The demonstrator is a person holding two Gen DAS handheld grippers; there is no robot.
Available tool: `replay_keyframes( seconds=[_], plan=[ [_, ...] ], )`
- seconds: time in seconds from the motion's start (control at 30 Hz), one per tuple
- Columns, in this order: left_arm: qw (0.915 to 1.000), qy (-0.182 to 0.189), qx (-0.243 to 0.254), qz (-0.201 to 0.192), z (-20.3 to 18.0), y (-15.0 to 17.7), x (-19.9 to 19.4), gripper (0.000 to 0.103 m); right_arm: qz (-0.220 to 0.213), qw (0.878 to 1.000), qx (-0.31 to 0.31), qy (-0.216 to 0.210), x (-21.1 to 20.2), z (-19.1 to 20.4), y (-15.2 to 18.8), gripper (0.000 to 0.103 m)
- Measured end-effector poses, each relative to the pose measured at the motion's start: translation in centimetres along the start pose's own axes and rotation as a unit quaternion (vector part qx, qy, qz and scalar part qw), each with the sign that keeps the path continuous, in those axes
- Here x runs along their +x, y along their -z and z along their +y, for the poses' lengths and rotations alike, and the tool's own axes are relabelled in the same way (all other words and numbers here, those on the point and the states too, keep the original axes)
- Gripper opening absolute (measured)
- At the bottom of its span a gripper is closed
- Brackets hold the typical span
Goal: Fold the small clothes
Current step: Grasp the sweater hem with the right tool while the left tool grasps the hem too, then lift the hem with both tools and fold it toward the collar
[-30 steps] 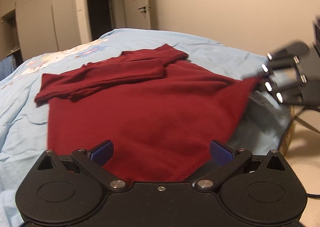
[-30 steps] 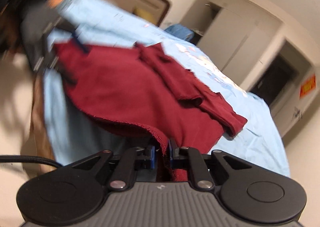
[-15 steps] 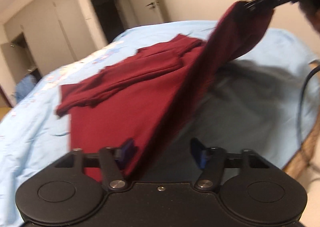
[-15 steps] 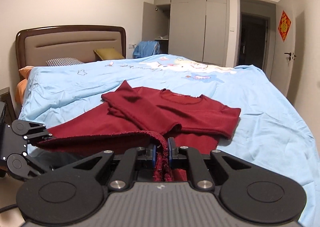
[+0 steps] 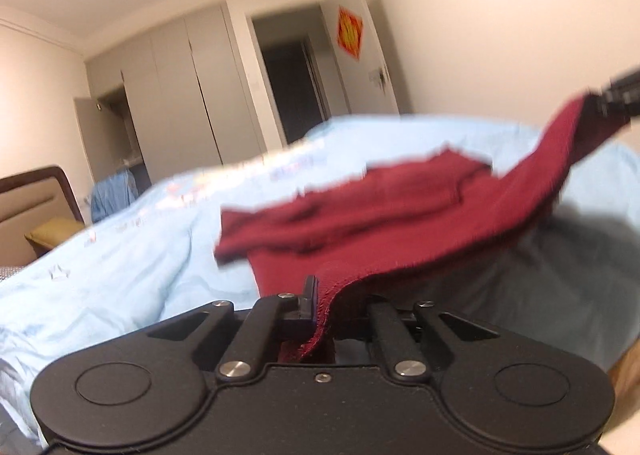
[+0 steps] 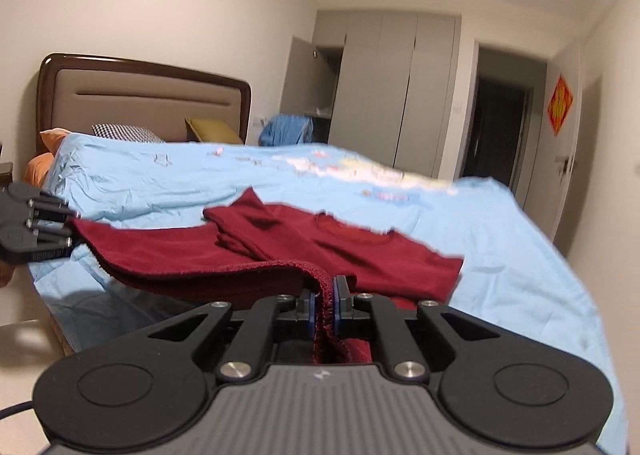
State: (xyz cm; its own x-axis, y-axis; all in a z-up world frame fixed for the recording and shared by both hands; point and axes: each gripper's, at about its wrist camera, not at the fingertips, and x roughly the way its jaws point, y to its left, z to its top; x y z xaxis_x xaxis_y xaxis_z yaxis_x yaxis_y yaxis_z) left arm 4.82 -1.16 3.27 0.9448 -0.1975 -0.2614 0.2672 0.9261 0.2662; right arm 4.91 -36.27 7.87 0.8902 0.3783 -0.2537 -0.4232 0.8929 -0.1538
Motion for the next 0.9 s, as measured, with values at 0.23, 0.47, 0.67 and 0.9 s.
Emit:
replay_keyframes(
  seconds=[0.23,0.47,0.67,0.9],
  plan=[
    [0.9975,0.011,-0.046,-0.052,1.4,-3.7,-3.7,0.004,-0.042,0.998,-0.034,0.013,-4.4,1.8,-1.9,0.007],
    [0.9962,0.068,-0.047,-0.025,3.3,-6.6,-9.4,0.004,-0.024,1.0,0.004,-0.016,-8.8,1.1,-4.0,0.007],
    [0.9926,0.113,-0.046,0.001,5.0,-9.7,-8.3,0.004,-0.003,1.0,0.007,-0.018,-7.3,-0.5,-5.6,0.008],
    [0.9894,0.114,-0.046,0.077,7.8,-14.7,0.6,0.005,0.026,0.999,-0.038,-0.018,1.0,-4.2,-9.4,0.009]
  ],
)
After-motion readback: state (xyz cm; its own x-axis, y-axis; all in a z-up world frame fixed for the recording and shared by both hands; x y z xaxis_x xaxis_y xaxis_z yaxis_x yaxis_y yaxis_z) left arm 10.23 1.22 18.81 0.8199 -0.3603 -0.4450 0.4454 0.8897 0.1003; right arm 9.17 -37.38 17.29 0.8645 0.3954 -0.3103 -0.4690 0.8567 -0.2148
